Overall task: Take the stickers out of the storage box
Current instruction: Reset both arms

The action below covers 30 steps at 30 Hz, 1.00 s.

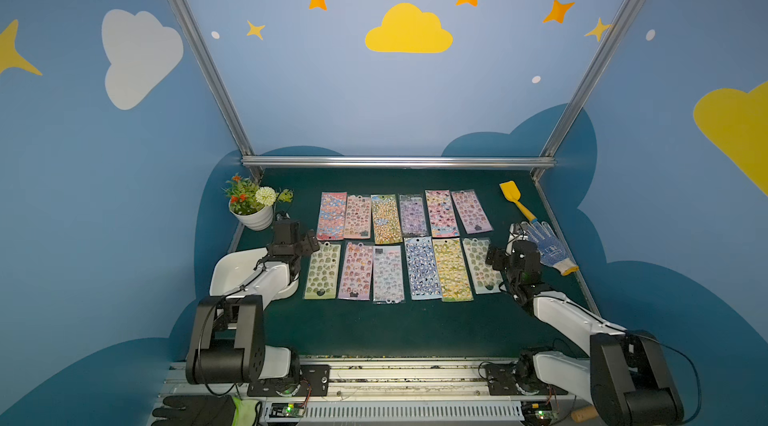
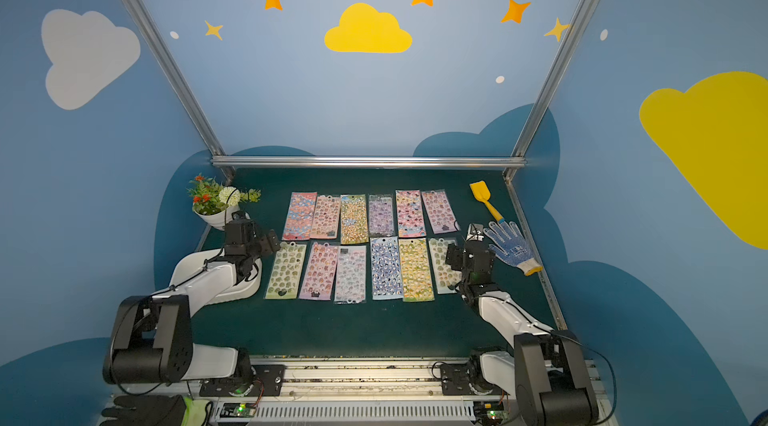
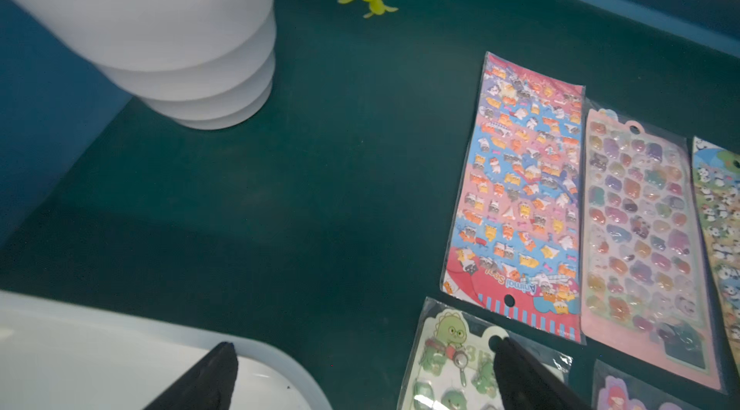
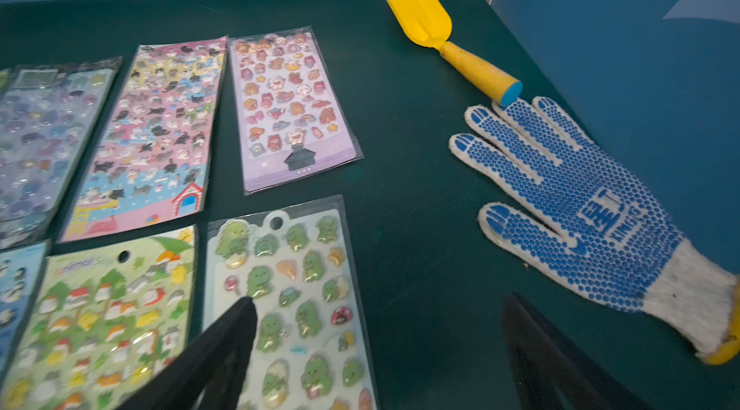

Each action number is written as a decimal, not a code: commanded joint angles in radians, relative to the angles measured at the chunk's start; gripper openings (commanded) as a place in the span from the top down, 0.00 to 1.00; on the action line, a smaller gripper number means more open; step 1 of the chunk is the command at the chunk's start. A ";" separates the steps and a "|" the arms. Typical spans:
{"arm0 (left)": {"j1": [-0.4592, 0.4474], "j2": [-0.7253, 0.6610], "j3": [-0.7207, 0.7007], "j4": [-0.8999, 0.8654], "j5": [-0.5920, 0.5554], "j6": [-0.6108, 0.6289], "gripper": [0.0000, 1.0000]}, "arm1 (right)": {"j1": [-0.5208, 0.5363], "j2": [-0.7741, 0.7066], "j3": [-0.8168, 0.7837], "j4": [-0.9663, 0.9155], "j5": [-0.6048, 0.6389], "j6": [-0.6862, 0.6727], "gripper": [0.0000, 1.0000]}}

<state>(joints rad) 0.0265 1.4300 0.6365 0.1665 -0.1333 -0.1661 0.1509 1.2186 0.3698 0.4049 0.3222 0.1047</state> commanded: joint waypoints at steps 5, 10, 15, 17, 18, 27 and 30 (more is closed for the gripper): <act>-0.004 0.105 0.004 0.202 0.015 0.098 0.00 | -0.035 0.153 -0.025 0.386 -0.011 -0.066 0.06; -0.005 0.103 -0.020 0.242 0.052 0.118 0.00 | -0.032 0.332 -0.095 0.705 -0.076 -0.113 0.06; -0.032 0.065 -0.112 0.372 0.032 0.143 0.00 | -0.042 0.295 0.015 0.429 -0.138 -0.111 0.06; -0.031 0.059 -0.133 0.402 0.043 0.145 0.00 | -0.064 0.304 0.018 0.438 -0.159 -0.091 0.06; -0.030 0.057 -0.143 0.418 0.051 0.149 0.00 | -0.065 0.297 0.020 0.423 -0.164 -0.092 0.06; -0.062 0.064 -0.266 0.634 0.028 0.176 0.00 | -0.066 0.299 0.021 0.424 -0.164 -0.093 0.06; -0.055 0.068 -0.249 0.607 0.027 0.169 0.00 | -0.066 0.300 0.021 0.424 -0.164 -0.093 0.06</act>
<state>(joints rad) -0.0330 1.4910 0.3714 0.7330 -0.0933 -0.0105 0.0868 1.5307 0.3855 0.8467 0.1688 0.0071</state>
